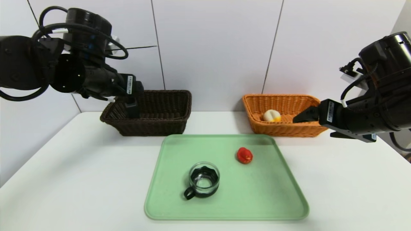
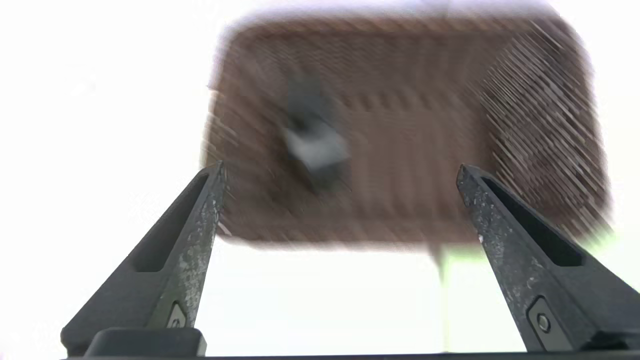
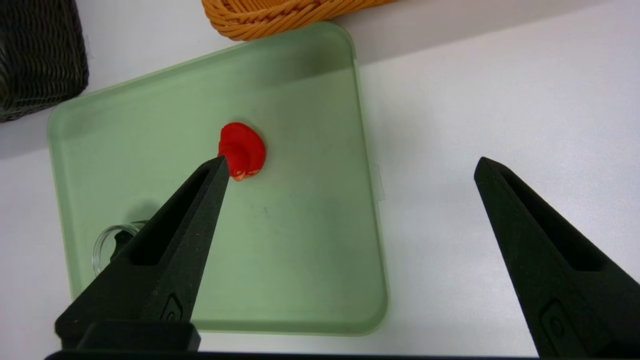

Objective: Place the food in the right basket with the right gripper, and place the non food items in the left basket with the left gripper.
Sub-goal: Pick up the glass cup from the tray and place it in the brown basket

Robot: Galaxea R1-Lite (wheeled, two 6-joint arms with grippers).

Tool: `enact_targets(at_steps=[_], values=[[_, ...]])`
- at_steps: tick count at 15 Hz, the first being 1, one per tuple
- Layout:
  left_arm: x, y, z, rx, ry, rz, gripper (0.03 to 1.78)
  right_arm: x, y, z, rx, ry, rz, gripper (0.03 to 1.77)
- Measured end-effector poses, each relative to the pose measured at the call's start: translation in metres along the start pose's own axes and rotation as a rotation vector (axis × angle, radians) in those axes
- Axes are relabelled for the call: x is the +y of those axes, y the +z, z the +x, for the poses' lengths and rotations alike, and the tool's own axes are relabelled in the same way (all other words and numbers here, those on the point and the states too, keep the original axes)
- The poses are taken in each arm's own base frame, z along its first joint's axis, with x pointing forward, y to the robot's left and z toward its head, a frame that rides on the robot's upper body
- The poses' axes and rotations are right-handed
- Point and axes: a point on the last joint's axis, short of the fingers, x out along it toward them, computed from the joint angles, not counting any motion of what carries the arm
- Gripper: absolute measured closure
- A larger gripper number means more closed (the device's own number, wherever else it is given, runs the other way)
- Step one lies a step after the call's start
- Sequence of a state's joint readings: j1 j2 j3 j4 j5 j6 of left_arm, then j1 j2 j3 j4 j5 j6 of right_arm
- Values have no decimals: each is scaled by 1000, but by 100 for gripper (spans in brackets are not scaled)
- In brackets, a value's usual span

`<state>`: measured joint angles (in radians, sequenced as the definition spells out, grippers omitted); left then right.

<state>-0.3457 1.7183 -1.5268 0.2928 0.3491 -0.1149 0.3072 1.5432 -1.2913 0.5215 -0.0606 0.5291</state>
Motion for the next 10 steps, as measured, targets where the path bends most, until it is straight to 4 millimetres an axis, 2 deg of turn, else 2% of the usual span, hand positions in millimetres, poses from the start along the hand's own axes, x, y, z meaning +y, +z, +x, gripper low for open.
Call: enact_targets(at_steps=[5,7,10], values=[[-52,-24,-51,131,-255,100,14,-3,-5,-2,6,-5,4,10],[-66,-38,-57,239,-350,142,14,-4,-5,-3,7,-5,5,10],[-81,-52,-52,344,-430,183,14,-4,-5,-4,6,-4,5,10]])
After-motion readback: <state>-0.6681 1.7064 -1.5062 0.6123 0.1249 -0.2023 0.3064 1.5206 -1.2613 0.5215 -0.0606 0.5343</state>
